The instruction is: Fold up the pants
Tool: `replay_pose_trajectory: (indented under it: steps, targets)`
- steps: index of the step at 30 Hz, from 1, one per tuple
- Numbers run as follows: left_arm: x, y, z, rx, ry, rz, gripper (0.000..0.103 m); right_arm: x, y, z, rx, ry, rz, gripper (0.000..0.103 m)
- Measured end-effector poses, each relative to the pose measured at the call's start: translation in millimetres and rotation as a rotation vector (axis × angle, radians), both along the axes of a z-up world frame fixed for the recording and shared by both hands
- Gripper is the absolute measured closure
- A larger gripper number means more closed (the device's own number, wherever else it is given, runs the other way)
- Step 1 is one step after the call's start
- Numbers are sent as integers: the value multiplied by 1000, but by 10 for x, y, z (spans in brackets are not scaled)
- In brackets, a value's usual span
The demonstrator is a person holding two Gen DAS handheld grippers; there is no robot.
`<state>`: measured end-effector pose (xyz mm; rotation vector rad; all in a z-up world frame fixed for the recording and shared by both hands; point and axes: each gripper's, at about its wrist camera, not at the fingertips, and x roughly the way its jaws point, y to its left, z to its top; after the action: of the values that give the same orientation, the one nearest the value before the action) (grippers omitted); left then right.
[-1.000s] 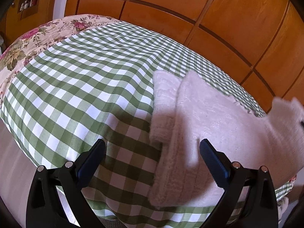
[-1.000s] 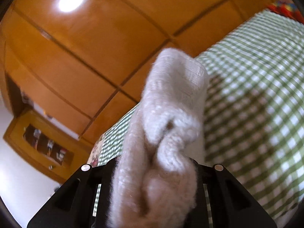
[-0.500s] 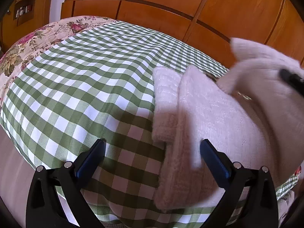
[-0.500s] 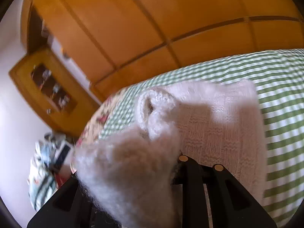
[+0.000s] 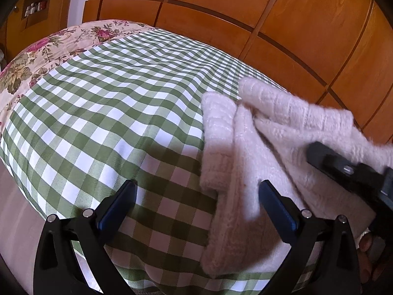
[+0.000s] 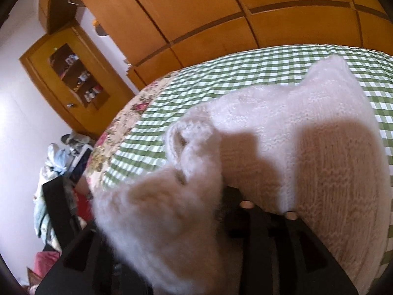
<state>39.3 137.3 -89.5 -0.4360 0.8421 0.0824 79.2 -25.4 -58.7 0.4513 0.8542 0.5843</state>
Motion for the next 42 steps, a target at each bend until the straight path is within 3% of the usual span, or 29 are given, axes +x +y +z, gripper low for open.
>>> replay_pose_trajectory:
  steps: [2,6,9,11,15,18,23,27,30,33,34,35,37,38,42]
  targets:
    - [-11,46,23,-34,-16,11,3,-97,-94,65,68,-7,26,34]
    - [-82,166,89,-154,-88,26,3,-326,-315,246,73,-80,2,30]
    - [-106,294,166,-281,-168,10,3,-447,-705,324,77,-138,-122,24]
    - [-66,345,200,-366,-185,-21,3,-462,-991,308,53,-129,-246,24]
    - [92,324,164,-580,-141,-102,3,-388,-1324,149,-62,-47,-400,24]
    - [315,155,8,-671,3,-187,4,-320,-1366,-11,-68,8,-388,24]
    - [486,9,-27,-671,40,-199,8,-322,-1119,-137,-132,2,-286,22]
    - [614,-38,57,-604,54,-196,13,-347,-959,-218,-169,-4,-199,20]
    - [611,-6,135,-503,48,-152,13,-378,-977,-248,-143,4,-176,19]
    - [415,80,309,-347,-42,-78,13,-412,-1107,-237,-87,16,-199,18]
    - [343,71,418,-259,-91,-72,13,-422,-1174,-225,-69,16,-218,18]
    - [330,56,473,-224,-104,-92,14,-429,-1224,-214,-57,13,-235,18]
    - [377,12,520,-203,-82,-153,23,-446,-1339,-198,-32,5,-277,18]
    - [398,-8,522,-205,-65,-171,35,-446,-1373,-189,-27,5,-291,18]
    - [526,-83,385,-250,40,-216,51,-438,-1448,-192,-6,13,-314,18]
